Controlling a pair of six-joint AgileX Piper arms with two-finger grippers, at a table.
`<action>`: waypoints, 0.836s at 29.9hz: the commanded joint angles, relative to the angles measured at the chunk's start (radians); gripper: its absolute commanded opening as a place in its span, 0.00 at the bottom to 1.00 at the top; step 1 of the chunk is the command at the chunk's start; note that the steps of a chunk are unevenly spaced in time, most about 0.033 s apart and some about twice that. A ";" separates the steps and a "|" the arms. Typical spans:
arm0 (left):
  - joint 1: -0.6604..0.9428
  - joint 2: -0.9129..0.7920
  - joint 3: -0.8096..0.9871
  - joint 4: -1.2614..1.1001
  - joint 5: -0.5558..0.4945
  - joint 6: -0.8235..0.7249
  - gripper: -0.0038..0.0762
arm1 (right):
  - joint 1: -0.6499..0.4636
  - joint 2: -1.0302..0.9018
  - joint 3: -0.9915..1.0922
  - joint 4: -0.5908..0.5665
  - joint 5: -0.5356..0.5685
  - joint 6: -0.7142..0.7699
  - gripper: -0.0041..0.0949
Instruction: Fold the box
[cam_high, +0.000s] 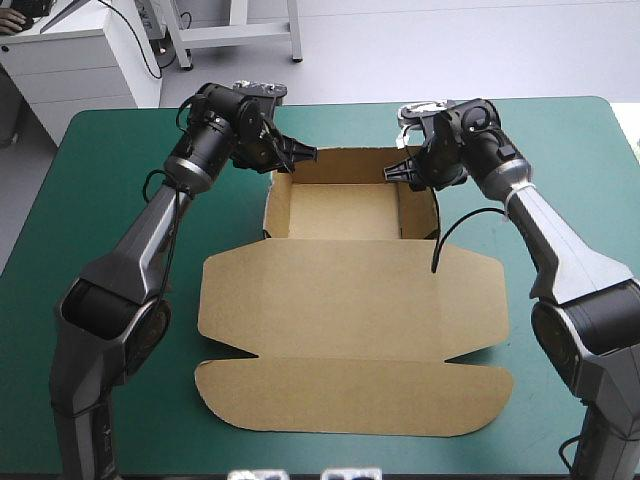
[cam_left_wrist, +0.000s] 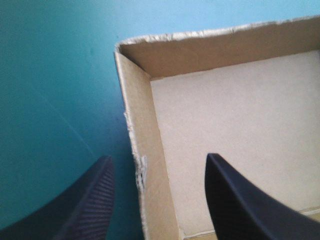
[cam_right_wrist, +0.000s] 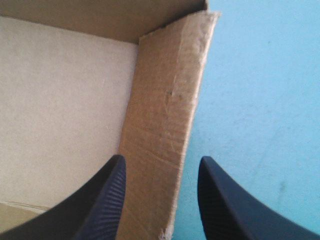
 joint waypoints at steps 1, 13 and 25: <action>0.001 -0.137 -0.036 0.012 0.050 0.011 0.44 | 0.003 -0.052 -0.114 -0.037 0.050 0.005 0.48; 0.001 -0.452 0.093 -0.069 0.050 0.102 0.04 | 0.003 -0.061 -0.102 0.097 0.124 0.001 0.51; 0.001 -0.887 0.660 -0.041 0.003 0.128 0.04 | 0.003 -0.063 0.069 0.033 0.123 0.009 0.51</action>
